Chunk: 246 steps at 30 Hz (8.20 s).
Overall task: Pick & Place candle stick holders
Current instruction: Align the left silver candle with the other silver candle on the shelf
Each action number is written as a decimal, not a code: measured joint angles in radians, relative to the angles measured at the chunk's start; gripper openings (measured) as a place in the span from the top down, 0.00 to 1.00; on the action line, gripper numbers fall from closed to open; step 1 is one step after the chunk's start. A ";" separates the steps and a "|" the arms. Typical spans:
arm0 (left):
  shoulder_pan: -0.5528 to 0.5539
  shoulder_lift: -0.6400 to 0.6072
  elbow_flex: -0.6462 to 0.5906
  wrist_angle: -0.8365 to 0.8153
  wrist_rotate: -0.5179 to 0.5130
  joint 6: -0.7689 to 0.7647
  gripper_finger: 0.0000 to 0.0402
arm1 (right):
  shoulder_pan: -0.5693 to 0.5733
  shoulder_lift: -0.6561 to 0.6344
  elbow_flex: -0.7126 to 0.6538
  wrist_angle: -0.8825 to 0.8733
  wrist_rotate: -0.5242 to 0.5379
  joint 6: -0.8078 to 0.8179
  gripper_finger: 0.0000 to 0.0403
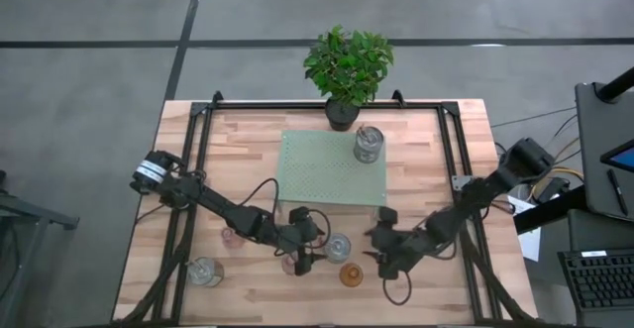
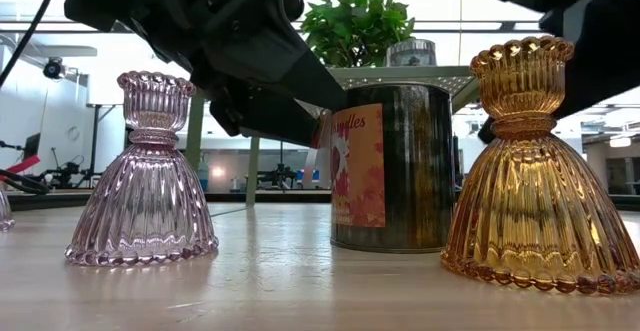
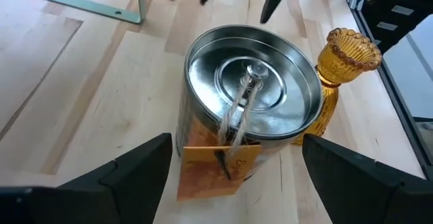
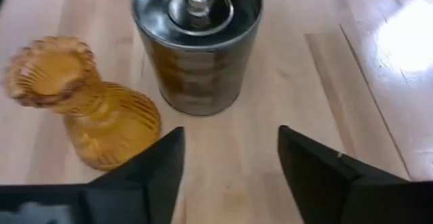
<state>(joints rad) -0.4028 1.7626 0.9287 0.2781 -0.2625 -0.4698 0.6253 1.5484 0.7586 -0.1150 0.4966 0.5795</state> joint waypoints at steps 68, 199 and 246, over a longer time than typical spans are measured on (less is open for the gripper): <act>-0.007 0.053 0.019 0.069 0.135 0.014 0.15 | -0.034 0.453 0.002 0.949 0.036 -0.263 0.17; -0.009 -0.085 0.017 -0.129 0.081 0.041 0.04 | -0.158 -0.359 -0.289 0.592 0.408 -0.381 0.09; -0.009 -0.085 0.069 0.063 -0.039 0.140 0.18 | 0.083 -0.490 -0.290 0.492 0.181 -0.284 0.31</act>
<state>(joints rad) -0.4122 1.6779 0.9980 0.3410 -0.3018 -0.3293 0.7081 1.0580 0.4690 0.3771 0.6781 0.2958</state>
